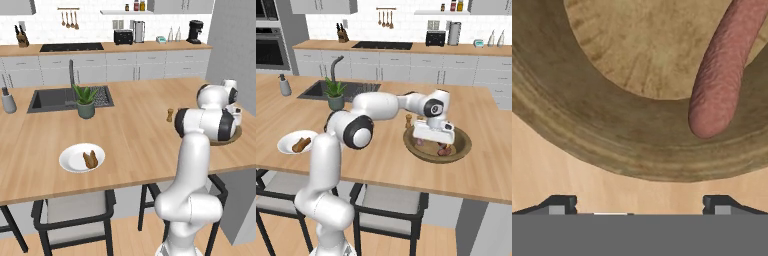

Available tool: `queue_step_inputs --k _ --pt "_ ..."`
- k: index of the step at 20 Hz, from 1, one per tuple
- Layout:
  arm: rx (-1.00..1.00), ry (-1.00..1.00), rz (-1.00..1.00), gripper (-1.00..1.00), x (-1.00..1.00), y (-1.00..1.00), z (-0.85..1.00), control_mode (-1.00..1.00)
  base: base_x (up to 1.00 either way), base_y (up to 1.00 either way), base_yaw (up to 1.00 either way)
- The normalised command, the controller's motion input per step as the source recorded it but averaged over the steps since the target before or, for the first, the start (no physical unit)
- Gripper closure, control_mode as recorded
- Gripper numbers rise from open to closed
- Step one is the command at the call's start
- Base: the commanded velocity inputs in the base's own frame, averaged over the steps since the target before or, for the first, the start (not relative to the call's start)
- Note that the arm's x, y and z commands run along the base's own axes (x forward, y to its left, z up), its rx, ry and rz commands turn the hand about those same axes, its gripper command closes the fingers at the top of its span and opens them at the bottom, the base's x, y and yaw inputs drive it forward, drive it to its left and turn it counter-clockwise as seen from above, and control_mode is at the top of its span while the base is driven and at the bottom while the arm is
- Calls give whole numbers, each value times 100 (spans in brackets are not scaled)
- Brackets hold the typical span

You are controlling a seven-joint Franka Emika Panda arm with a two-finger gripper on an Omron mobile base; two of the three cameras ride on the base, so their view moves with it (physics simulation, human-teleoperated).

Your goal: Place one bun and one sausage from the bowl on each plate.

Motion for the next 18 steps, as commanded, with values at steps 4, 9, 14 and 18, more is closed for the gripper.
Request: queue_step_inputs --k 4,9,14,18 --pt "0 0 0 -100 11 -30 -5 -100 0 0 0" --pt "0 0 0 -100 2 -28 -24 -100 0 0 0" --pt "0 0 0 -100 3 -22 -14 -100 0 0 0" --pt "0 0 0 -100 14 -1 -2 -100 0 0 0"
